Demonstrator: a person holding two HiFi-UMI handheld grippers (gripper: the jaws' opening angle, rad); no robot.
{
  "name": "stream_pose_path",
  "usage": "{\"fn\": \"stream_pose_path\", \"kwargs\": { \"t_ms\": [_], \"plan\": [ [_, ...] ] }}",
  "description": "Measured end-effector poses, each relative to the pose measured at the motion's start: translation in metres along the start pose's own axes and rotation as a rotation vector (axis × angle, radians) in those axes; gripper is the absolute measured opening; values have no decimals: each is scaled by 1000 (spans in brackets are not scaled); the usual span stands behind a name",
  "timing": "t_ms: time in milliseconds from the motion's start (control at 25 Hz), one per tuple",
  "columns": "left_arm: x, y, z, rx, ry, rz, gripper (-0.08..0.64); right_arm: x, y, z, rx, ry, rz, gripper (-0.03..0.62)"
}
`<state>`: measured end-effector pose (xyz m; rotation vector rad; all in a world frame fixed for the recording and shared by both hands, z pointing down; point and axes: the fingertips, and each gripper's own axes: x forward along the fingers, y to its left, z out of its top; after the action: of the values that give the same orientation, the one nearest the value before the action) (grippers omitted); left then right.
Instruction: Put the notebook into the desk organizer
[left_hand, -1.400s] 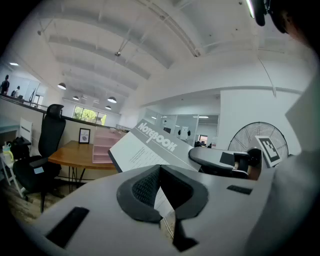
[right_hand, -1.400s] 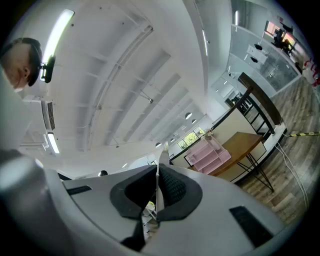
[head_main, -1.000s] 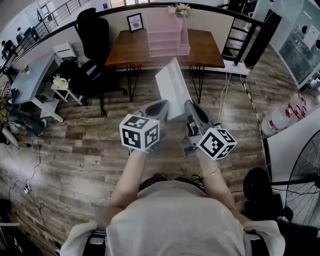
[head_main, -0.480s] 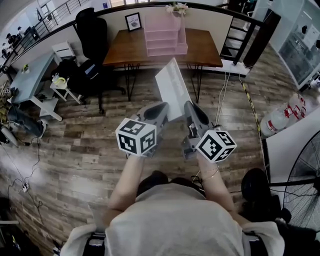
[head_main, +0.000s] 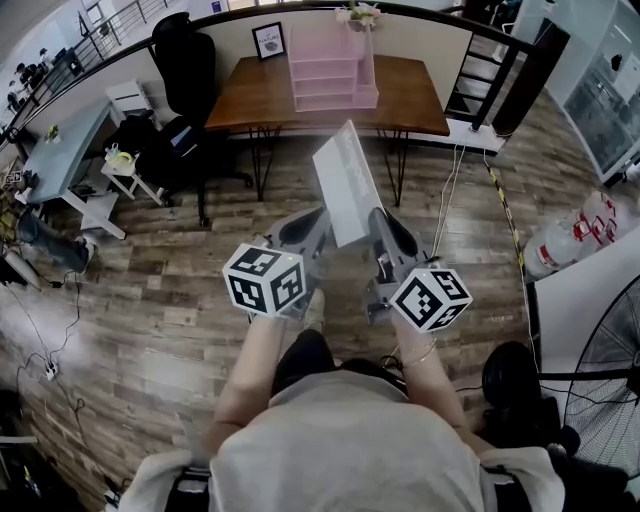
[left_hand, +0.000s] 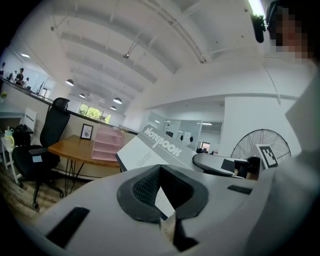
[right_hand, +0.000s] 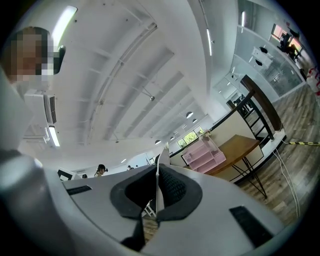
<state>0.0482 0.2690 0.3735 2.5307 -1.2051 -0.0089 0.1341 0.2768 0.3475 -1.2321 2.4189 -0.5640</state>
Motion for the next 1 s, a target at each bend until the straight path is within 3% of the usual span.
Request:
{"fn": "stream_pose_path", "kwargs": {
  "t_ms": [320,600,1000],
  "plan": [
    [43,51,21,-12,-22,-15,11,59,-29,5,-7,-14,-19,20],
    [89,119,64,-27,-46,-25,11,140,-44,22,-36,-37,-21,20],
    [148,201,114,9,-54,-79,11,245,-77,33,-53,-76,-48,20]
  ]
}}
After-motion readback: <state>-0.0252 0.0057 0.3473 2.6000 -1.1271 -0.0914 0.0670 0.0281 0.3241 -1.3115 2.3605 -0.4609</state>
